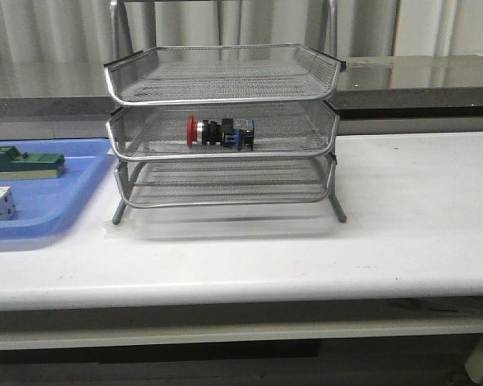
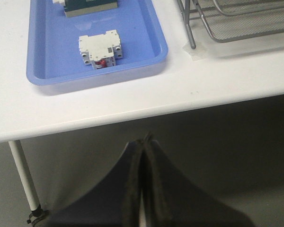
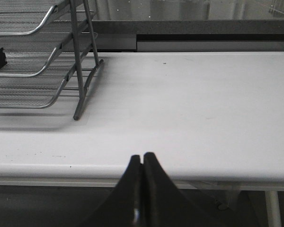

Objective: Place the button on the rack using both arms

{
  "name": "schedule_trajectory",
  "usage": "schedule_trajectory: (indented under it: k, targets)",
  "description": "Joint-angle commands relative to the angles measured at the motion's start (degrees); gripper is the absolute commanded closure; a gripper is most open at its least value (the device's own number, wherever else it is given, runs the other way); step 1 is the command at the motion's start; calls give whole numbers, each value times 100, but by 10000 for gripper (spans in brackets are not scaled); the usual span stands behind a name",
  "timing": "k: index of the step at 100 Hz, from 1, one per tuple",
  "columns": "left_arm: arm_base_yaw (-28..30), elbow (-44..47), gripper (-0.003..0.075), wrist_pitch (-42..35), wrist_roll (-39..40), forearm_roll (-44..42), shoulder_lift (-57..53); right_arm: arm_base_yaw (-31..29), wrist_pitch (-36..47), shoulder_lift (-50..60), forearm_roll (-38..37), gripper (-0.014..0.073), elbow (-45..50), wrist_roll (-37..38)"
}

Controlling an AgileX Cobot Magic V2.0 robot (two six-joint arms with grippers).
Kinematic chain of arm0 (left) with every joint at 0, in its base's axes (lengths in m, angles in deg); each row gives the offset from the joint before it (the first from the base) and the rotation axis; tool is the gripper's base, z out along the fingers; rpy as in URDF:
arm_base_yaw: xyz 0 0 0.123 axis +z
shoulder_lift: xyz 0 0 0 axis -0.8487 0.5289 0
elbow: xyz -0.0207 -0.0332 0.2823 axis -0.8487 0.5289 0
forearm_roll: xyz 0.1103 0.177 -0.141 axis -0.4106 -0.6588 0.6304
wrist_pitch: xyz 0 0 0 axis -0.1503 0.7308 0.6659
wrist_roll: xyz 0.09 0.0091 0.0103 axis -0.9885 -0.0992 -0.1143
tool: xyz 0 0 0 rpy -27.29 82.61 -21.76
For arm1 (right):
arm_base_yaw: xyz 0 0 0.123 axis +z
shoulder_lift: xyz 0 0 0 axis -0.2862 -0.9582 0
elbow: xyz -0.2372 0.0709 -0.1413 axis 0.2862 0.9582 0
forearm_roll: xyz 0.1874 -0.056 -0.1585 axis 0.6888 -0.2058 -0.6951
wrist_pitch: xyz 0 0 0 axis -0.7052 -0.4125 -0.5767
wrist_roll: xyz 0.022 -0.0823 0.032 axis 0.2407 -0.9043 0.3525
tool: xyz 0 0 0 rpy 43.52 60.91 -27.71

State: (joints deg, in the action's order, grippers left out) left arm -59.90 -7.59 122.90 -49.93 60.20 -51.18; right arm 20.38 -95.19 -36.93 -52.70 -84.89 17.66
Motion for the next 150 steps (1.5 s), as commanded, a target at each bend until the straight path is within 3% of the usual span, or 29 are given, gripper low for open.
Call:
schedule_trajectory:
  k: [1, 11, 18, 44, 63, 98, 150]
  targets:
    - [13, -117, 741, -363, 62, -28, -75, -40, 467, 120, -64, 654, -115, 2]
    - [13, 43, 741, -508, 62, -57, -286, -40, 467, 120, -64, 654, -115, 2]
    - [13, 313, 741, -1027, 62, -114, -474, -40, 467, 120, -64, 654, -115, 2]
    - [13, 2018, 741, -4393, 62, -114, -1305, -40, 467, 120, -64, 654, -115, 2]
    - [13, 3166, 741, -5889, 62, -220, -1739, -40, 467, 120, -64, 654, -115, 2]
    - [13, 4079, 741, -6220, 136, -415, -2156, -40, 467, 120, -64, 654, -115, 2]
    - [13, 4090, 741, -6108, 303, -489, -2523, -40, 467, 120, -64, 654, -115, 2]
